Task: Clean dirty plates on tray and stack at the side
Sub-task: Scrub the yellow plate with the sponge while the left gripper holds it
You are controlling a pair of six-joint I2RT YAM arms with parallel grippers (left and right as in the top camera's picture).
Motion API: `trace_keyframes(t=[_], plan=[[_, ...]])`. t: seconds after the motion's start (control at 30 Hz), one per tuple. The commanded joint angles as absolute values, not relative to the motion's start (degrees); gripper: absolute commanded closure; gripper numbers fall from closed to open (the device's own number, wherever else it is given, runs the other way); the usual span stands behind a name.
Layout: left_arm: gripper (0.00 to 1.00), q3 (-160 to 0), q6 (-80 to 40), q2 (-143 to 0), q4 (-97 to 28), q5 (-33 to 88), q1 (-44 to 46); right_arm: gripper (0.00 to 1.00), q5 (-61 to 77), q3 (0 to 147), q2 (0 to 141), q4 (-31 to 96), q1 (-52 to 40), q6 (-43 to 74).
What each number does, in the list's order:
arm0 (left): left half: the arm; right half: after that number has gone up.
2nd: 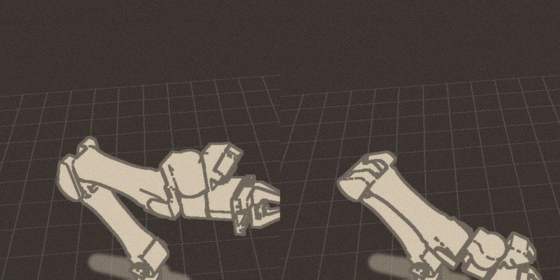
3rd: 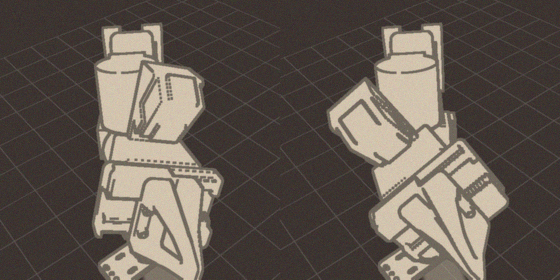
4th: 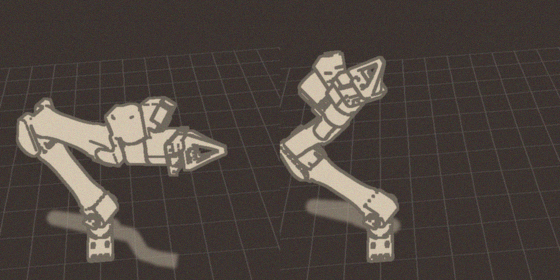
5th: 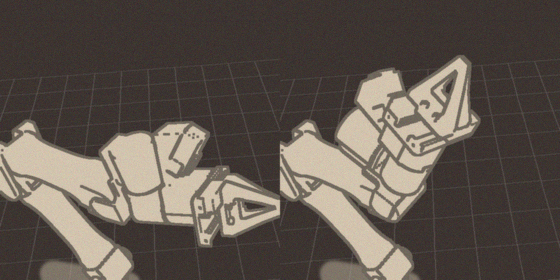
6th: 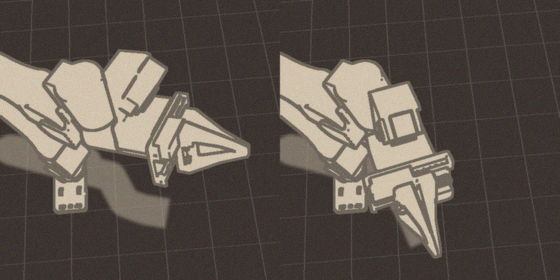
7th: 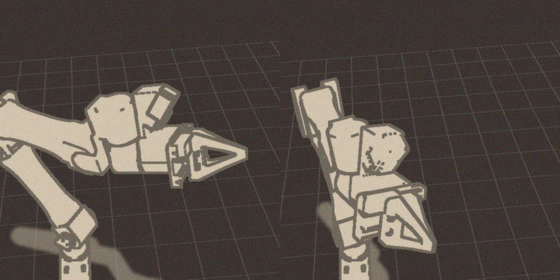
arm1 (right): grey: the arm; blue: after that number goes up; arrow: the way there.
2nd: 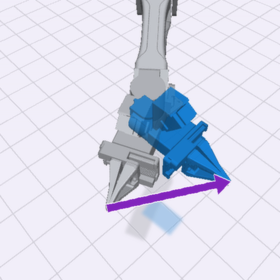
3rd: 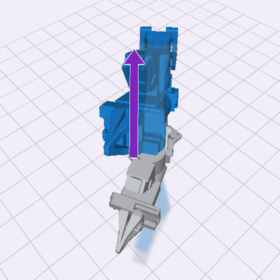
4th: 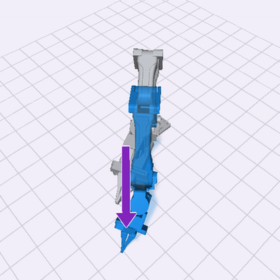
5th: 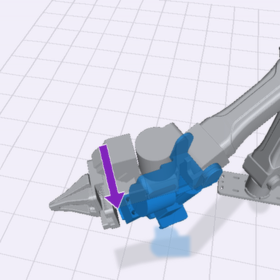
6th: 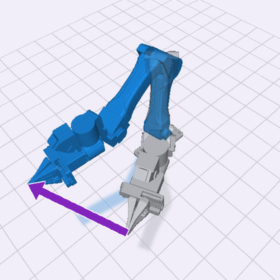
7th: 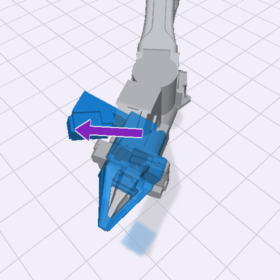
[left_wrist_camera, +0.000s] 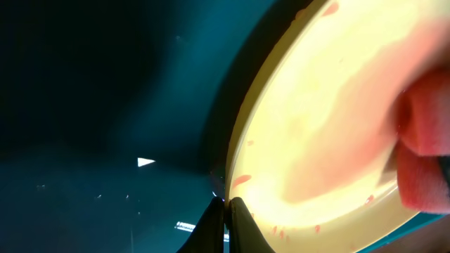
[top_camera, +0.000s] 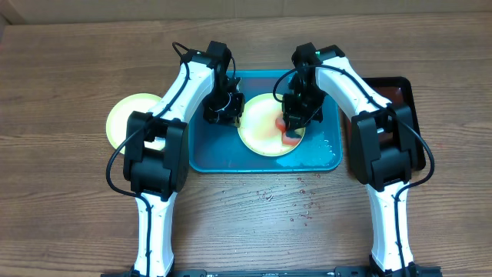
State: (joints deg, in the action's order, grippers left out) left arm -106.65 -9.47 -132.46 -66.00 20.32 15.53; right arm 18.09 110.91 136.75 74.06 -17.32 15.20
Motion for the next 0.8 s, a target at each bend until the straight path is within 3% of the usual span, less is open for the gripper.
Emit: trace_keyframes(t=[0.0,0.4,0.77], plan=[[0.96,-107.72,-9.85,-133.12,-66.22,17.56,14.26,0.96,0.75,112.12,140.49,69.12,-15.05,18.61],[0.96,-107.72,-9.85,-133.12,-65.98,17.43,14.26,0.96,14.52,112.51,140.49,55.51,-22.09,19.81],[0.96,-107.72,-9.85,-133.12,-65.71,17.39,14.26,0.96,16.23,114.58,139.76,59.07,-27.88,19.75]])
